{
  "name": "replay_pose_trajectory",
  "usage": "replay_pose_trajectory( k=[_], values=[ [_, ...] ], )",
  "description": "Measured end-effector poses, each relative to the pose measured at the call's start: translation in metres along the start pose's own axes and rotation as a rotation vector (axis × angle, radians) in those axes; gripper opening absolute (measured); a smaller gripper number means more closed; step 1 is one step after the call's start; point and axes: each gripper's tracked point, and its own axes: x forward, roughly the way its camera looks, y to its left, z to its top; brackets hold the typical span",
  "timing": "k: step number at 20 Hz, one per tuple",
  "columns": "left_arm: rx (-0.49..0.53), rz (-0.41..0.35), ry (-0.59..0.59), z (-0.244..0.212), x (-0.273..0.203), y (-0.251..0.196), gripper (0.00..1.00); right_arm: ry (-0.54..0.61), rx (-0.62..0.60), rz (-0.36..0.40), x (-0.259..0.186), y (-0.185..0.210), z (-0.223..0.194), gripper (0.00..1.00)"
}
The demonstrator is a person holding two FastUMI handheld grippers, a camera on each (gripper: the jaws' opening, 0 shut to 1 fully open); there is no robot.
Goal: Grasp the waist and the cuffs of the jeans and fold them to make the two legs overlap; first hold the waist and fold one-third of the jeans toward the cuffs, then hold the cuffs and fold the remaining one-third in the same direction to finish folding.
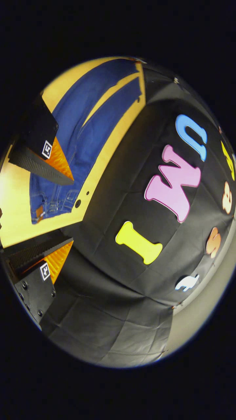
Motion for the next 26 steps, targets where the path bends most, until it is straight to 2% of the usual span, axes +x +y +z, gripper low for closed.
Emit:
replay_pose_trajectory(
  k=[3, 6, 10, 11, 12, 13, 16, 21, 23, 24, 25, 26],
  values=[
    [-0.025, -0.015, 0.001, 0.002, 0.001, -0.001, 0.06, -0.033, -0.266, 0.056, 0.02, -0.01, -0.026, 0.98],
    [-0.067, -0.048, 0.01, 0.002, 0.001, 0.0, 0.06, 0.018, -0.482, 0.21, 0.026, -0.004, -0.08, 0.98],
    [0.007, -0.045, 0.014, 0.002, 0.004, 0.0, 0.06, 0.142, -0.68, 0.416, 0.03, 0.001, -0.155, 0.98],
    [-0.002, -0.051, 0.017, 0.002, 0.003, 0.0, 0.06, 0.172, -0.73, 0.448, 0.033, 0.002, -0.172, 0.98],
    [-0.018, -0.06, 0.02, 0.003, 0.002, 0.0, 0.1, 0.175, -0.782, 0.464, 0.037, 0.0, -0.184, 0.98],
    [-0.035, -0.067, 0.021, 0.002, 0.002, 0.0, 0.06, 0.176, -0.844, 0.474, 0.044, -0.001, -0.194, 0.96],
    [-0.032, -0.067, 0.021, 0.003, 0.003, 0.001, 0.06, 0.235, -0.951, 0.507, 0.06, 0.002, -0.228, 0.98],
    [-0.044, -0.07, 0.021, 0.004, 0.002, -0.001, 0.06, 0.116, -1.051, 0.473, 0.102, 0.023, -0.212, 0.94],
    [-0.047, -0.071, 0.02, 0.004, 0.003, -0.001, 0.06, 0.11, -1.066, 0.481, 0.113, 0.031, -0.213, 0.89],
    [-0.051, -0.069, 0.018, 0.004, 0.003, -0.002, 0.06, 0.134, -1.048, 0.498, 0.116, 0.036, -0.218, 0.81],
    [-0.059, -0.066, 0.018, 0.003, 0.002, -0.003, 0.06, 0.161, -1.035, 0.502, 0.12, 0.039, -0.223, 0.77],
    [-0.071, -0.059, 0.017, 0.004, 0.003, -0.003, 0.06, 0.169, -1.036, 0.494, 0.125, 0.042, -0.225, 0.56]
  ],
)
